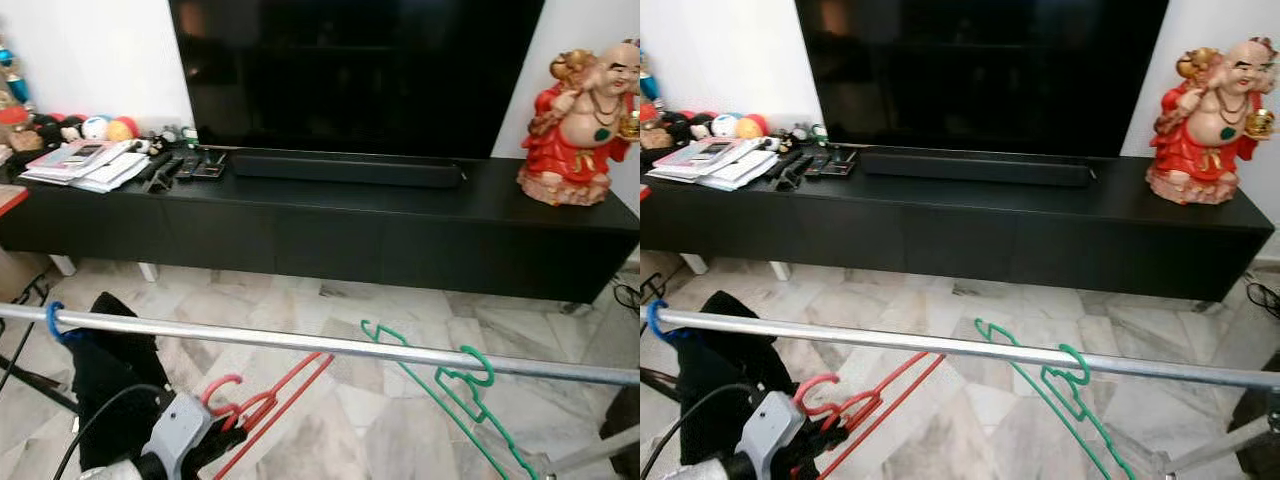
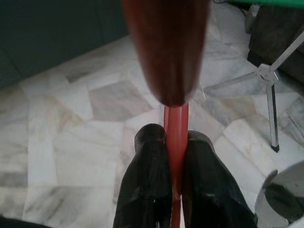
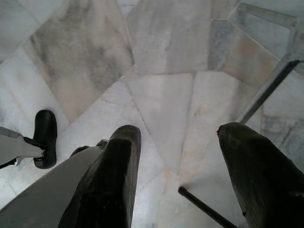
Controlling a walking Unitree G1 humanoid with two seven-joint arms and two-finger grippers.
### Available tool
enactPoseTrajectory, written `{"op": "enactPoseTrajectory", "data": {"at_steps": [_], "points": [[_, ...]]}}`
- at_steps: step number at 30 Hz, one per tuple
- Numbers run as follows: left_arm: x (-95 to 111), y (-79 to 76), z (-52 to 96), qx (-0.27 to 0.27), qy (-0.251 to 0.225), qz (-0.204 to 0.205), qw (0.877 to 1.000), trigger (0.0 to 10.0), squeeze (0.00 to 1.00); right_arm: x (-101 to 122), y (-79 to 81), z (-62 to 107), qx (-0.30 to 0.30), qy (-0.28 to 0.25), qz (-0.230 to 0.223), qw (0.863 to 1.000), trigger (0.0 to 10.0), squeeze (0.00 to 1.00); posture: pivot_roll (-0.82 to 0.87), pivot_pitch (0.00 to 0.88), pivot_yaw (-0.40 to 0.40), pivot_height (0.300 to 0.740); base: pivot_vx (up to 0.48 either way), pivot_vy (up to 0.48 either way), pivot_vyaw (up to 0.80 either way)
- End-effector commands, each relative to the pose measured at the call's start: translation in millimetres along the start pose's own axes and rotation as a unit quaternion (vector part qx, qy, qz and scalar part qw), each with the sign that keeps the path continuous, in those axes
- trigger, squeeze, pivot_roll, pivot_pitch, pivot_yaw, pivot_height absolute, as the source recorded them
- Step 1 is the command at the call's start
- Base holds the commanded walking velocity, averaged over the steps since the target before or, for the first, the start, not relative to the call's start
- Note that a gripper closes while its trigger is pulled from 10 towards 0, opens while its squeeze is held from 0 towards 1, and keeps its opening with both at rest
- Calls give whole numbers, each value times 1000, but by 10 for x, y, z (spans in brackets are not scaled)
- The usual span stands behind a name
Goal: Hang hanger
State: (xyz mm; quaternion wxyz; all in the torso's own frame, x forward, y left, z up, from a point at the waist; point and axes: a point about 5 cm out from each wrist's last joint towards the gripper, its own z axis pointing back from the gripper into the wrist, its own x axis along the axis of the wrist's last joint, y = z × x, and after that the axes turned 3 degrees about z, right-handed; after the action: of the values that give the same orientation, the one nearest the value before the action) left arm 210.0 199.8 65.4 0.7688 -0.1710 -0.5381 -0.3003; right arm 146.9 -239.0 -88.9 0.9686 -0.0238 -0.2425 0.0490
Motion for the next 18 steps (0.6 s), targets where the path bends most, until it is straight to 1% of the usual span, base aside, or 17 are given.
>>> {"op": "enactPoseTrajectory", "data": {"at_steps": [1,5,9,13,18], "points": [[82,11,-12,7,-14,-1,1000,10000,0,-13,-24,7,-5,2,0,1000,10000,0,163,0,-21,740,0,0,0],[112,24,-17,17,-20,-1,1000,10000,0,-13,-25,7,-4,2,3,1000,10000,0,167,0,-23,740,0,0,0],[146,69,-38,42,-30,2,999,10000,0,-14,-26,8,-2,2,7,1000,10000,0,170,0,-26,740,0,0,0],[223,114,-102,64,-58,11,996,10000,0,-16,-28,9,-2,2,9,1000,10000,0,163,0,-26,740,0,0,0],[249,157,-139,84,-64,13,994,10000,0,-20,-28,10,-2,3,10,1000,10000,0,156,0,-25,740,0,0,0]]}}
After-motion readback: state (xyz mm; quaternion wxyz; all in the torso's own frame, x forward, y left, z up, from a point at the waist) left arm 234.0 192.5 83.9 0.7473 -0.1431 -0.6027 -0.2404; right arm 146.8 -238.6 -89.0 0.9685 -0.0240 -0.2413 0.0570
